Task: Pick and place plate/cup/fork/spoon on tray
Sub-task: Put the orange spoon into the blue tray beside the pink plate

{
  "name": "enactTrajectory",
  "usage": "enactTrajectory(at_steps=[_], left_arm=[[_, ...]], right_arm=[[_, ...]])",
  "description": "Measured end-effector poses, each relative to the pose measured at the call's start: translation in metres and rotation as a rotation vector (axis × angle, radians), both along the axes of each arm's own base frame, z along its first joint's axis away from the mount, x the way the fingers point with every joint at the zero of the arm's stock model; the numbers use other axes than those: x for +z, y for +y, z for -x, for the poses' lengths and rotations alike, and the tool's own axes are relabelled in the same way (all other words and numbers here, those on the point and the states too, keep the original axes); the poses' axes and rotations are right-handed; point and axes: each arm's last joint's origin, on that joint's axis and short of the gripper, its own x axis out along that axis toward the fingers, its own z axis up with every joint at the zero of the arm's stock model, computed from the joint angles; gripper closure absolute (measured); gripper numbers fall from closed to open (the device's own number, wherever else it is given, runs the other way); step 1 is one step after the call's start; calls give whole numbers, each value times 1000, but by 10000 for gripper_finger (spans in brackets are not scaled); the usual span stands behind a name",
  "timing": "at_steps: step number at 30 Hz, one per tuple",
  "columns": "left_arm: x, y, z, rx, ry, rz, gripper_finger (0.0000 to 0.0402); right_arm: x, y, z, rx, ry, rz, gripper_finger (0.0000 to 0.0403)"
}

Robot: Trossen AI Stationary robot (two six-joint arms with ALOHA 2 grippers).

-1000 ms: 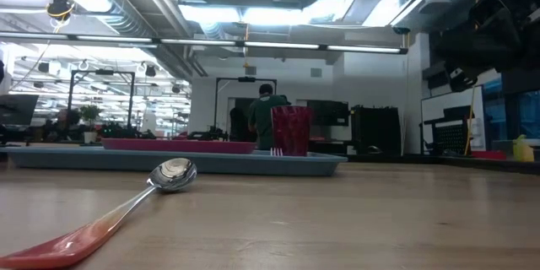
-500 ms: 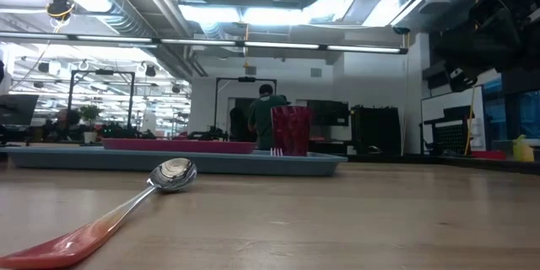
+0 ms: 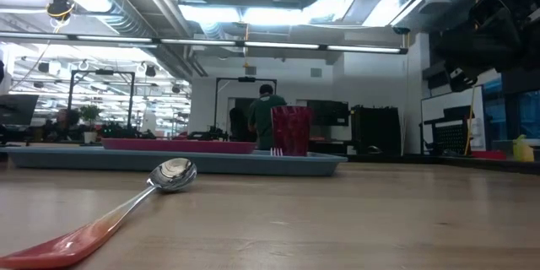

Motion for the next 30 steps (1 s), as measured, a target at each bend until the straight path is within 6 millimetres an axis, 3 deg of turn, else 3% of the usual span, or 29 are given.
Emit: enactTrajectory(at_steps=[5,9,14,20,26,30], left_arm=[[8,0,2,-8,-87,36,401],[2,0,-4,-33,-24,163,401],[-10,1,-37,-16,108,372,401],[-28,-6,-80,-123,276,515,401],[-49,-23,-109,-167,427,607,401],[-62,-42,-122,-98,480,662,401]], right_arm=[[0,0,0,0,-1,0,338],[0,0,0,0,0,0,338],[0,0,0,0,0,0,338],[0,0,0,0,0,0,338],[0,0,0,0,0,0,338],[0,0,0,0,0,0,338]])
